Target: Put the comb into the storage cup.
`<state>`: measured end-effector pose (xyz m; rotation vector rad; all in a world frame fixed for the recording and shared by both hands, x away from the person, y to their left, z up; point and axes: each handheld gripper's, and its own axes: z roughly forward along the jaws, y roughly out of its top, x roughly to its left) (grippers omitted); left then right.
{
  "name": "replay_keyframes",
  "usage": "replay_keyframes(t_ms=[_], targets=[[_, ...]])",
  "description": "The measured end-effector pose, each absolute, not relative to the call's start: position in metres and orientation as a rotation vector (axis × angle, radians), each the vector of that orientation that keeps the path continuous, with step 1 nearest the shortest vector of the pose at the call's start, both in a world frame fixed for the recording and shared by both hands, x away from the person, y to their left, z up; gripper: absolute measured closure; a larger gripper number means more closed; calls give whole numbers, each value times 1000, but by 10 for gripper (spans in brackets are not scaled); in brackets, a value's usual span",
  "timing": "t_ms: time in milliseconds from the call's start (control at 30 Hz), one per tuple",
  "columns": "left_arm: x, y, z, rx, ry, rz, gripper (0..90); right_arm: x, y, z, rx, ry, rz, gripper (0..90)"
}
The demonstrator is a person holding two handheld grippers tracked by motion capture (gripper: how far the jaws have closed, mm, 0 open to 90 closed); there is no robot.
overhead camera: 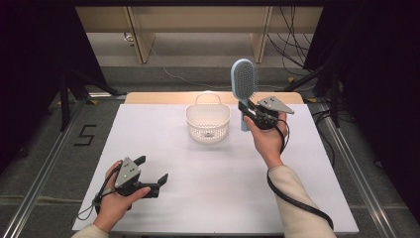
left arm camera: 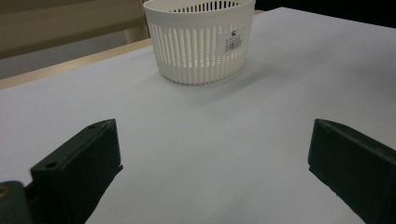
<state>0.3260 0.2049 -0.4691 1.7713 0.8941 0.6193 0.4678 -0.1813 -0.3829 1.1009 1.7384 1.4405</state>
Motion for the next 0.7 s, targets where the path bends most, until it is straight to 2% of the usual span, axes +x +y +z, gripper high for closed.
replay_keyframes(t_ms=[700], targets=[[326, 205, -469, 1769, 895, 621, 19, 468, -182, -381, 1103, 1731, 1441, 704]])
